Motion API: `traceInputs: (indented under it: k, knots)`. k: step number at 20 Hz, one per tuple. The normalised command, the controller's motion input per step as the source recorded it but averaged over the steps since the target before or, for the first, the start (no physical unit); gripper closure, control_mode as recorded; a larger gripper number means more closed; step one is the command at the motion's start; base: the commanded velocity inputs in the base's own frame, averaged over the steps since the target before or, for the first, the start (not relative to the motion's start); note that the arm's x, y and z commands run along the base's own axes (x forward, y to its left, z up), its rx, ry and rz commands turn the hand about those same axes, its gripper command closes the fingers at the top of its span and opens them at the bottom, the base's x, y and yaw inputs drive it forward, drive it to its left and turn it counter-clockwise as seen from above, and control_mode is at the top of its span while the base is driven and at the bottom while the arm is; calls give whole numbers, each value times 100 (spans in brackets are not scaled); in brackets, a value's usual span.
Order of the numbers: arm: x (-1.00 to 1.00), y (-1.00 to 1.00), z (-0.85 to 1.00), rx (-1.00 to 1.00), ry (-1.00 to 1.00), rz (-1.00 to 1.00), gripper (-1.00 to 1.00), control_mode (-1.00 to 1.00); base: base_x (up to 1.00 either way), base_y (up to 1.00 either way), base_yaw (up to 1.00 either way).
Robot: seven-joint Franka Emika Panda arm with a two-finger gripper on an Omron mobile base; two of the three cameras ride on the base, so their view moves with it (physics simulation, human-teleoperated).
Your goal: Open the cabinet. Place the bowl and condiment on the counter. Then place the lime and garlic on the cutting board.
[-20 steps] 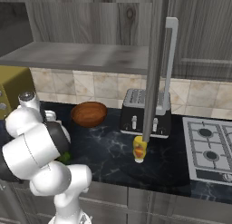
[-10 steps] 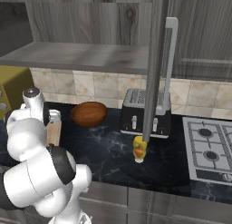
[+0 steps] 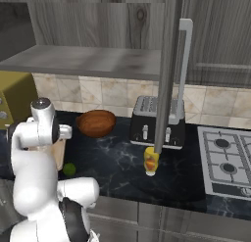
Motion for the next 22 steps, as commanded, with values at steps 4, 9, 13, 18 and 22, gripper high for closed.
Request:
traceInputs:
  k: [4,9,13,18,22]
  knots:
    - [-38,-26,0,0,7,0,-100,-100,0,0,0]
    - [-27,-20,0,0,7,0,-100,-100,0,0,0]
    - [-4,-19,0,0,3,2,-100,-100,0,0,0]
    - [3,-3,0,0,0,4,-100,-100,0,0,0]
    - [23,0,0,0,0,9,-100,-100,0,0,0]
